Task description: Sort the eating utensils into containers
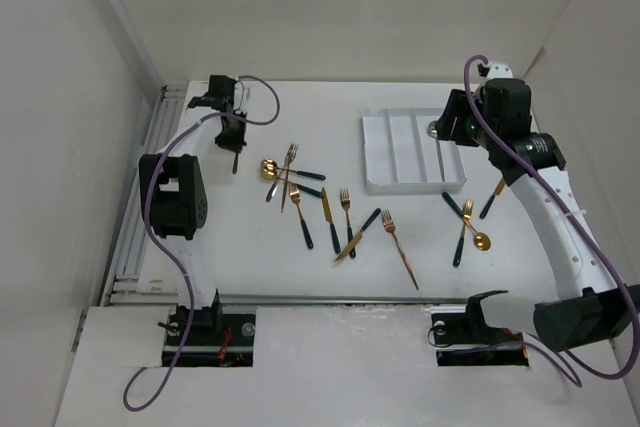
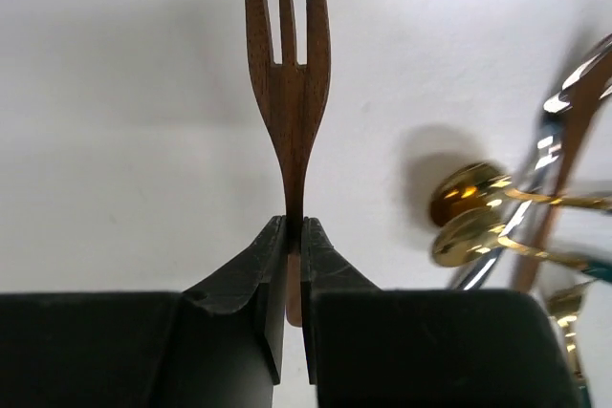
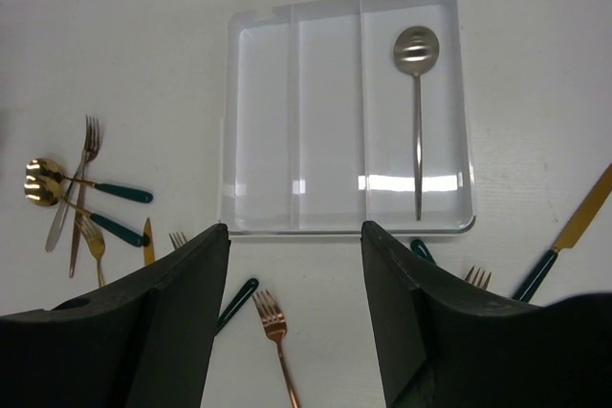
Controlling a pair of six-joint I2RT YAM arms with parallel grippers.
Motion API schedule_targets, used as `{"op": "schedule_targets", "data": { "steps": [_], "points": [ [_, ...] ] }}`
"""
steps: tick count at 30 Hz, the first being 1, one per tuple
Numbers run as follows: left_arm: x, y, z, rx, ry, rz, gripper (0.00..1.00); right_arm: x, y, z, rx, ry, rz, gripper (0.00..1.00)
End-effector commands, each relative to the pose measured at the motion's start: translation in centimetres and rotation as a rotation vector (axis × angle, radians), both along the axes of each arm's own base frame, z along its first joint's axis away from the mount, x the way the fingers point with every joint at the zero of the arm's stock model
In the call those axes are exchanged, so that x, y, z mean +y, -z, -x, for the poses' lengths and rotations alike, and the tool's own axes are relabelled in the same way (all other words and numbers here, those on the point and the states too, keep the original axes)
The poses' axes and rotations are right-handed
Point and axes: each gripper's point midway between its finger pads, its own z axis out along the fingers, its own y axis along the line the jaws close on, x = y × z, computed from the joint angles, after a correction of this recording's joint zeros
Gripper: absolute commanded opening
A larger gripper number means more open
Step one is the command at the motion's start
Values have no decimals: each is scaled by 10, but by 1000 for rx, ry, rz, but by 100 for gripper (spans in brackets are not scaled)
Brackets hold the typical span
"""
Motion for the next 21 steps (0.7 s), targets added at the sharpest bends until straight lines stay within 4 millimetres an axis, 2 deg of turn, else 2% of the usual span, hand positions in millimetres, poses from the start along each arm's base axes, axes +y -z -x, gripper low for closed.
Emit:
{"op": "schedule_targets", "data": {
  "steps": [1, 2, 3, 4, 6, 7, 8, 9, 10, 12, 13, 14, 15, 16, 17, 18, 20, 21],
  "points": [
    [-29, -94, -32, -246, 31, 51, 0, 12, -9, -5, -53, -23, -65, 63],
    [-38, -103, -34, -260, 36, 70, 0, 14, -2, -4, -36, -29, -77, 62],
    [-55, -114, -37, -288, 70, 78, 0, 15, -4, -5, -44, -24, -89, 62],
    [-72, -140, -44, -343, 83, 135, 0, 16, -1, -6, -39, -17, -102, 60],
    [-100, -158, -47, -376, 105, 200, 0, 12, 0, -5, -40, 18, -112, 59],
    [-128, -163, -45, -376, 145, 261, 0, 6, 0, -4, -43, 54, -109, 58],
    [-148, -174, -51, -410, 167, 315, 0, 4, 6, -3, -31, 74, -110, 58],
    [-167, -180, -48, -412, 166, 383, 0, 1, 5, -1, -37, 87, -115, 58],
    [-198, -174, -44, -397, 206, 430, 0, -1, 3, 3, -46, 104, -129, 58],
    [-239, -187, -46, -442, 253, 520, 0, -5, 5, 5, -52, 134, -129, 58],
    [-258, -190, -44, -446, 274, 553, 0, -7, 1, 7, -65, 147, -138, 58],
    [-290, -179, -36, -414, 297, 585, 0, -12, 0, 6, -70, 170, -128, 58],
    [-307, -188, -36, -432, 313, 613, 0, -15, 0, 10, -68, 190, -133, 58],
    [-321, -187, -36, -435, 321, 635, 0, -17, 2, 11, -61, 202, -126, 58],
    [-333, -168, -38, -408, 312, 634, 0, -19, 5, 15, -51, 217, -130, 58],
    [-348, -165, -34, -392, 311, 658, 0, -21, 5, 15, -52, 225, -126, 58],
    [-357, -150, -36, -360, 297, 665, 0, -24, 7, 22, -44, 234, -119, 58],
    [-363, -128, -36, -326, 280, 648, 0, -25, 7, 22, -46, 242, -115, 58]
  ]
}}
